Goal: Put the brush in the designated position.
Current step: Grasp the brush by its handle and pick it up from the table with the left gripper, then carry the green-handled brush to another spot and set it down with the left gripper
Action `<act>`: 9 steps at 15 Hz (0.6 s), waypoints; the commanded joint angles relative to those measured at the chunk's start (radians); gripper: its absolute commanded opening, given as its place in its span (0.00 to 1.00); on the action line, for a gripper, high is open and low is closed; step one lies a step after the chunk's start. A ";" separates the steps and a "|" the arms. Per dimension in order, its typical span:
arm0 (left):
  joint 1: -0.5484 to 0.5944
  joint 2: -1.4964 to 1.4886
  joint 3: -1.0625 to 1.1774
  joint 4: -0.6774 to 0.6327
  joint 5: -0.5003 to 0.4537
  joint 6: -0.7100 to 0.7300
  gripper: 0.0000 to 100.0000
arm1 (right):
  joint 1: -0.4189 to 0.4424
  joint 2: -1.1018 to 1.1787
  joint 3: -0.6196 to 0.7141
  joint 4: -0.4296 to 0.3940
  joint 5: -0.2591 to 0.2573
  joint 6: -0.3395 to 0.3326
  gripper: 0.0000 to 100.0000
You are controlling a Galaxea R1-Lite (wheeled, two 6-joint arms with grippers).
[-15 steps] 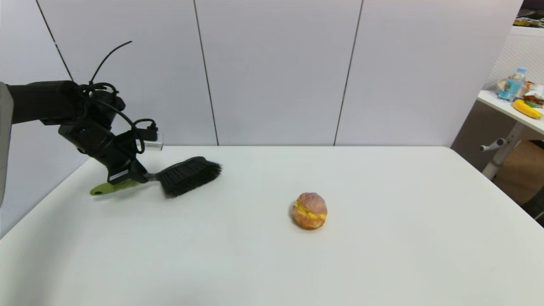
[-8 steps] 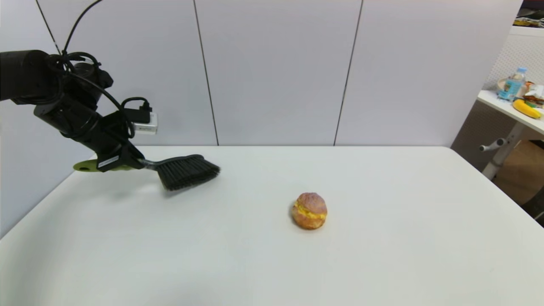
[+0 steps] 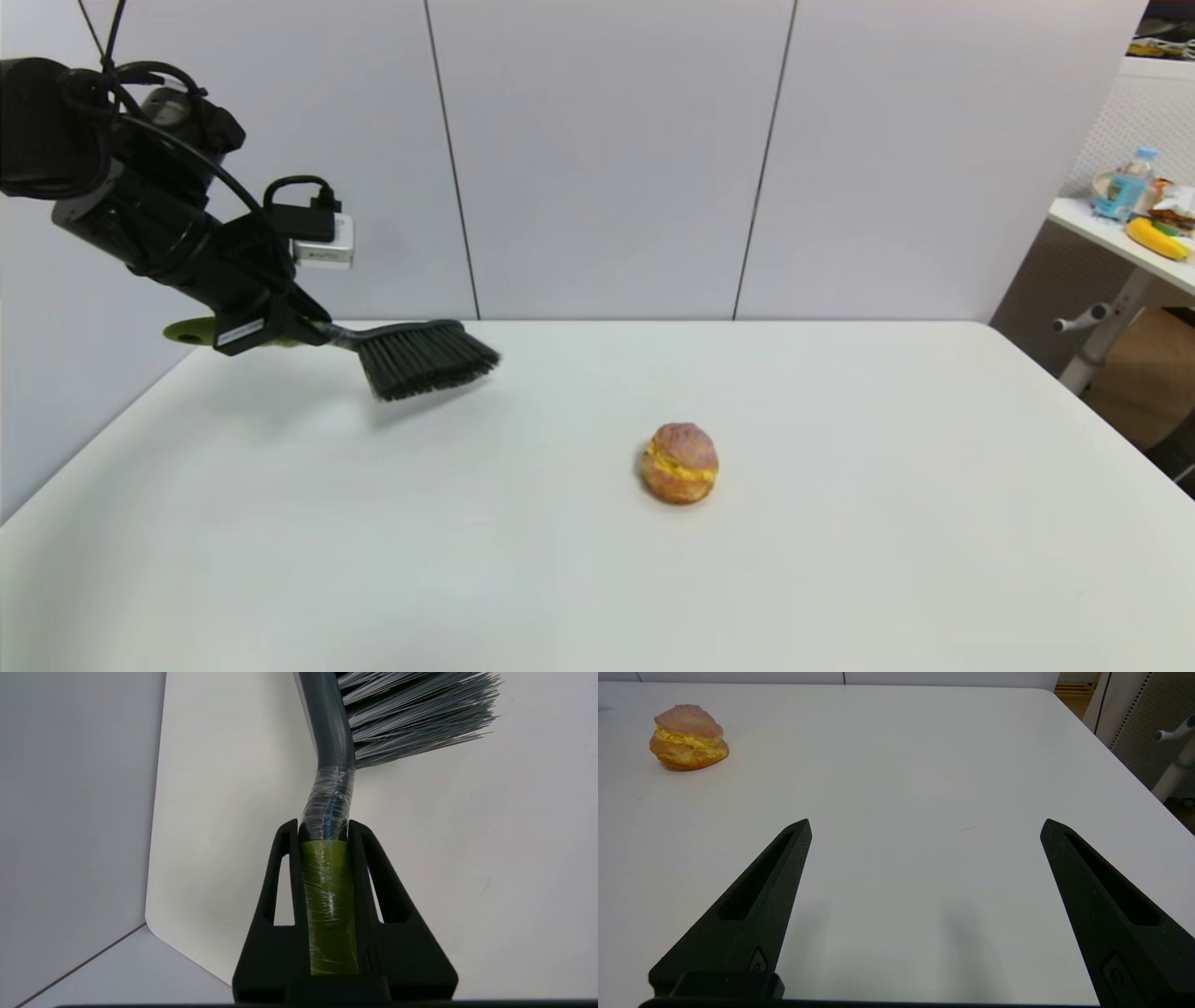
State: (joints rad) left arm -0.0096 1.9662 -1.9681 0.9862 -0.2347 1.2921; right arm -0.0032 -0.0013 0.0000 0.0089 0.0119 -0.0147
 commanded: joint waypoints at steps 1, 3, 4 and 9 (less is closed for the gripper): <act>-0.004 -0.050 -0.002 0.003 -0.002 0.007 0.00 | 0.000 0.001 0.002 0.000 0.000 -0.001 1.00; -0.012 -0.066 -0.002 0.002 -0.003 0.007 0.00 | 0.000 0.001 0.002 0.000 0.000 -0.001 1.00; -0.020 -0.070 -0.002 0.000 -0.012 0.006 0.00 | 0.000 0.001 0.002 0.000 0.000 -0.001 1.00; -0.092 -0.072 -0.002 -0.073 -0.048 0.004 0.00 | 0.000 0.001 0.002 0.000 0.000 -0.001 1.00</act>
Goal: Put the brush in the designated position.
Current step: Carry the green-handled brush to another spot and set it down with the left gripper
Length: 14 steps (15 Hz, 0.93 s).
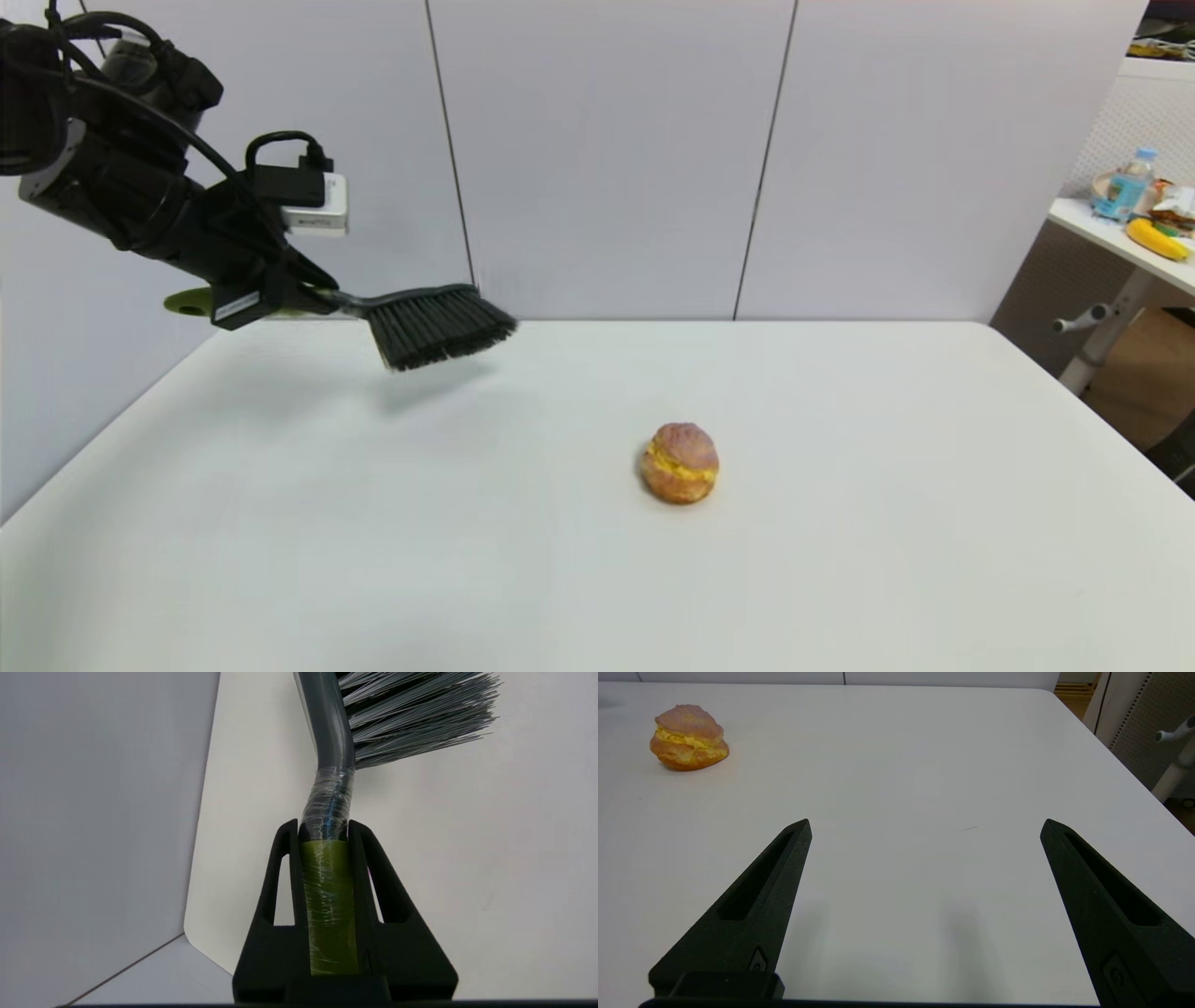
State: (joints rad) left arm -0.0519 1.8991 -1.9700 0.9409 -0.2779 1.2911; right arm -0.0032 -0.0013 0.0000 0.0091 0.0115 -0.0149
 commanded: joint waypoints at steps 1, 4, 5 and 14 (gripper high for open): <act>-0.080 -0.003 0.000 -0.034 -0.004 -0.006 0.00 | 0.000 0.001 0.002 0.000 0.001 0.000 1.00; -0.161 0.009 0.000 -0.045 -0.009 -0.029 0.00 | 0.000 0.001 0.002 0.000 0.001 0.000 1.00; -0.187 0.020 0.000 -0.073 -0.024 -0.029 0.00 | 0.000 0.001 0.002 0.000 0.001 0.000 1.00; -0.321 0.172 -0.001 -0.297 -0.152 -0.079 0.00 | 0.000 0.001 0.002 0.000 0.001 0.000 1.00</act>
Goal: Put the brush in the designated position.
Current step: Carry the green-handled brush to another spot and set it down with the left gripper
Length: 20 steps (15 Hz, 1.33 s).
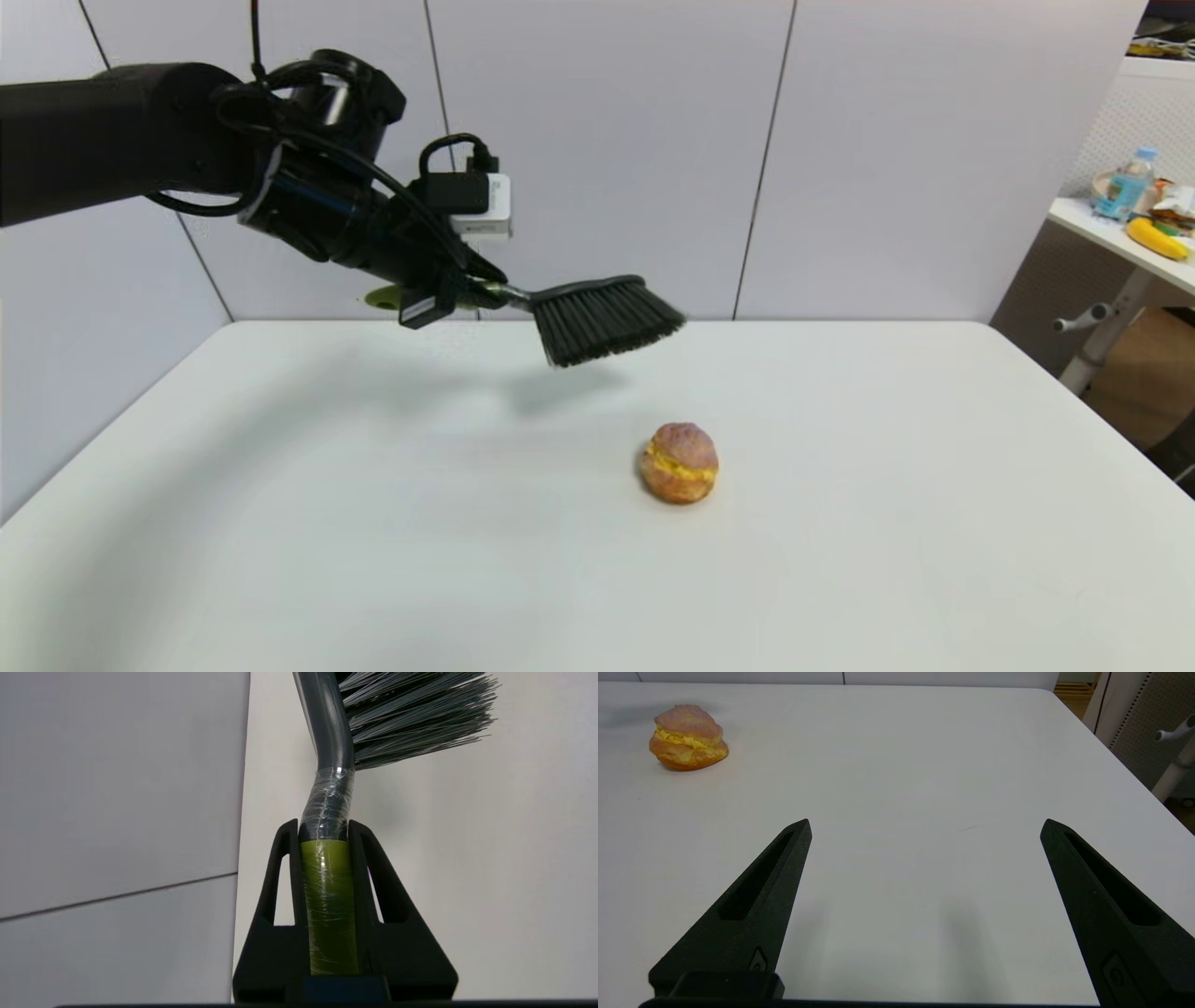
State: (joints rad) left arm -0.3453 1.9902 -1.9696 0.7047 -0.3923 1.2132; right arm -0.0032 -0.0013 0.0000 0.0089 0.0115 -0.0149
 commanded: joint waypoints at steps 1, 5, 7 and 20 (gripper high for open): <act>-0.031 0.099 -0.002 -0.088 -0.045 -0.001 0.00 | 0.000 0.001 0.002 0.000 0.001 0.000 1.00; -0.055 0.159 -0.006 -0.137 -0.057 -0.023 0.00 | 0.000 -0.002 0.002 0.000 0.001 0.000 1.00; -0.073 0.190 -0.006 -0.188 -0.077 -0.055 0.00 | 0.000 0.001 0.002 0.000 0.001 0.000 1.00; -0.104 0.331 -0.006 -0.452 -0.146 -0.162 0.00 | 0.000 0.001 0.002 0.000 0.001 0.000 1.00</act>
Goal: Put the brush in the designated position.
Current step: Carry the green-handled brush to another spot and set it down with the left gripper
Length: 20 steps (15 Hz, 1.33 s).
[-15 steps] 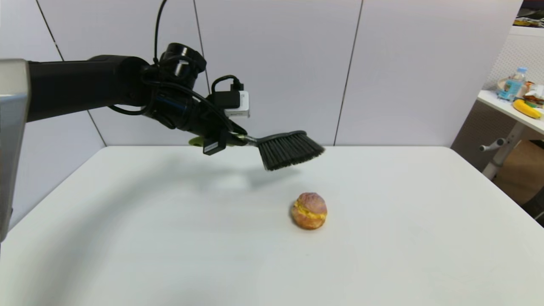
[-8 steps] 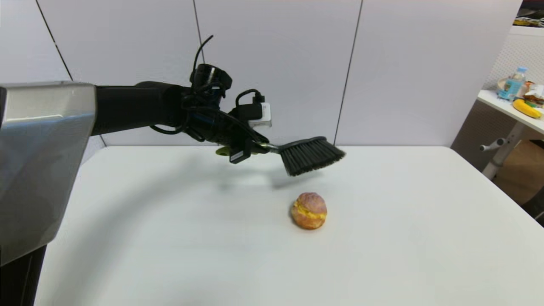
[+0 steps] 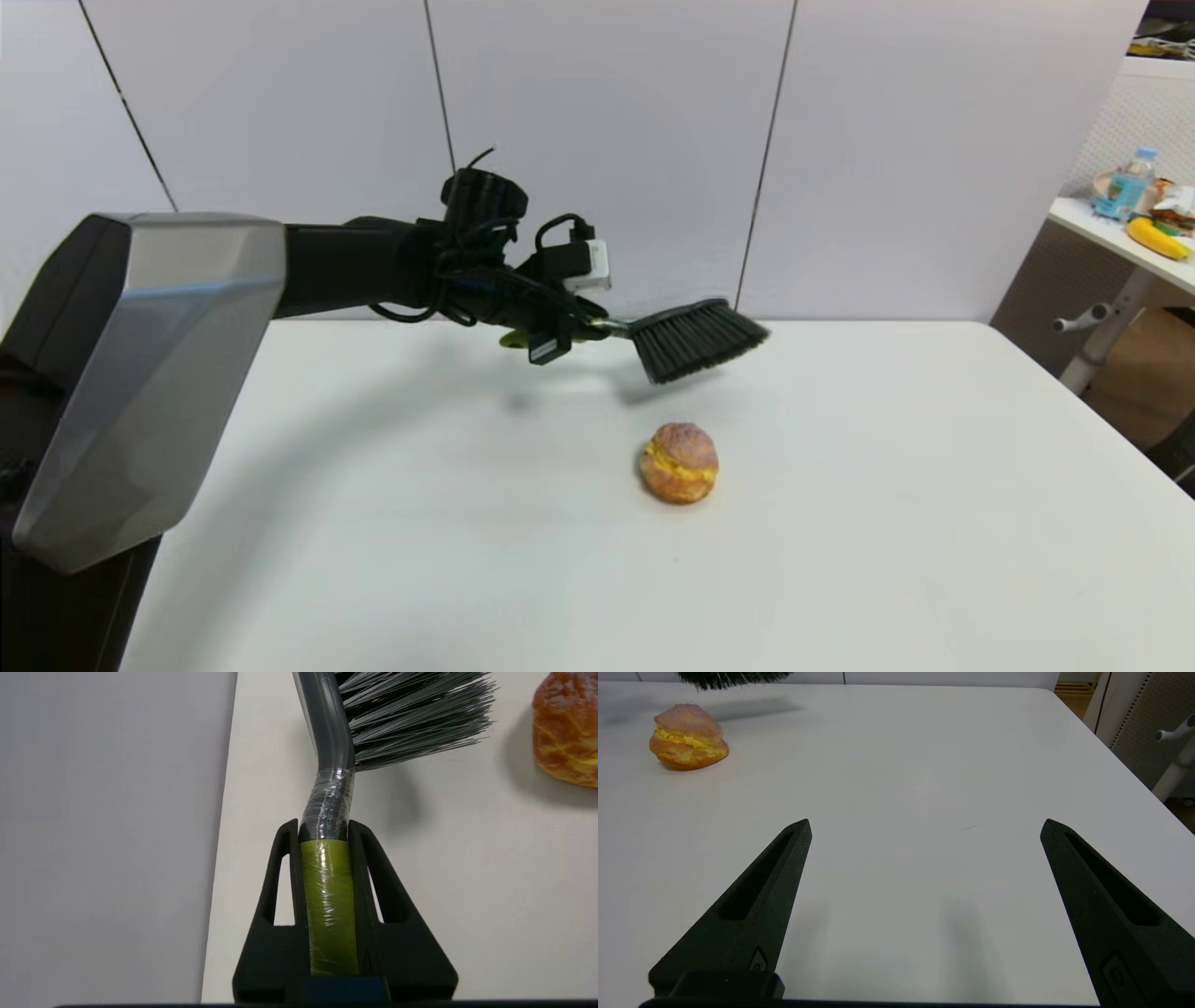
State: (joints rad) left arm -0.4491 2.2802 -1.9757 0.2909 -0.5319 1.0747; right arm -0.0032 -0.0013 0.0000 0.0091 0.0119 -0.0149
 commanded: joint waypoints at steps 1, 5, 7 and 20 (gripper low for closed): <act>0.000 0.050 0.000 -0.039 -0.017 -0.033 0.00 | 0.000 0.001 0.002 0.000 0.000 0.000 1.00; 0.001 0.081 0.000 -0.039 -0.020 -0.039 0.00 | 0.000 0.001 0.002 0.000 0.000 0.000 1.00; 0.001 0.090 0.000 -0.041 -0.020 -0.039 0.00 | 0.000 0.001 0.002 0.000 0.000 0.000 1.00; 0.004 0.154 0.000 -0.096 -0.040 -0.047 0.00 | 0.000 0.001 0.002 0.000 0.000 0.000 1.00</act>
State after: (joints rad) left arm -0.4453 2.4279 -1.9757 0.1909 -0.5709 1.0217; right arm -0.0032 -0.0013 0.0000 0.0091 0.0115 -0.0149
